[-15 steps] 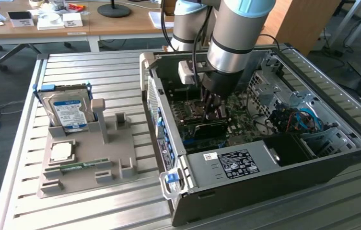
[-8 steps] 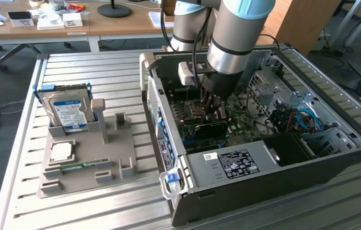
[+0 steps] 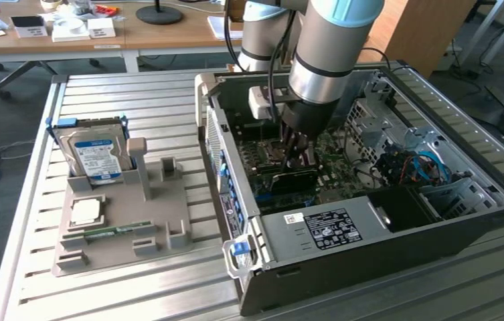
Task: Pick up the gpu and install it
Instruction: 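Press down on the gpu until it lock into place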
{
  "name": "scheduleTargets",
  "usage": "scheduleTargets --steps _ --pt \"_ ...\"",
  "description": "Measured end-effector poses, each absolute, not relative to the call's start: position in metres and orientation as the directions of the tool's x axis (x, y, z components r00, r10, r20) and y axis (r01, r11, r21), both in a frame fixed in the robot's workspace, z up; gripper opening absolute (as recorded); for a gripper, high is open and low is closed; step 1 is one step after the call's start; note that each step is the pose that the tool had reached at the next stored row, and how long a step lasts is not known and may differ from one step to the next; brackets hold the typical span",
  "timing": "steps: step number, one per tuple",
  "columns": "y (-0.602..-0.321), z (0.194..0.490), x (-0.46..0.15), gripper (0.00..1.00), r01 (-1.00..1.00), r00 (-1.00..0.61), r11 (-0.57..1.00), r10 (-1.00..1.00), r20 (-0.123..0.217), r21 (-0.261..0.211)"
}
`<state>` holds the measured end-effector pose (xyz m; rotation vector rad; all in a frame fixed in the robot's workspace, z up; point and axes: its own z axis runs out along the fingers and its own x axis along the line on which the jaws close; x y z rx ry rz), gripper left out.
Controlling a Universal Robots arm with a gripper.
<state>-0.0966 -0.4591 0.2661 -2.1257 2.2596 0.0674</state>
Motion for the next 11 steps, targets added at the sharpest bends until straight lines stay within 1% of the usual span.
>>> scheduleTargets --steps 11 --pt "-0.4586 0.2653 -0.0967 0.11 -0.998 -0.061 0.061 -0.996 -0.058 0.005"
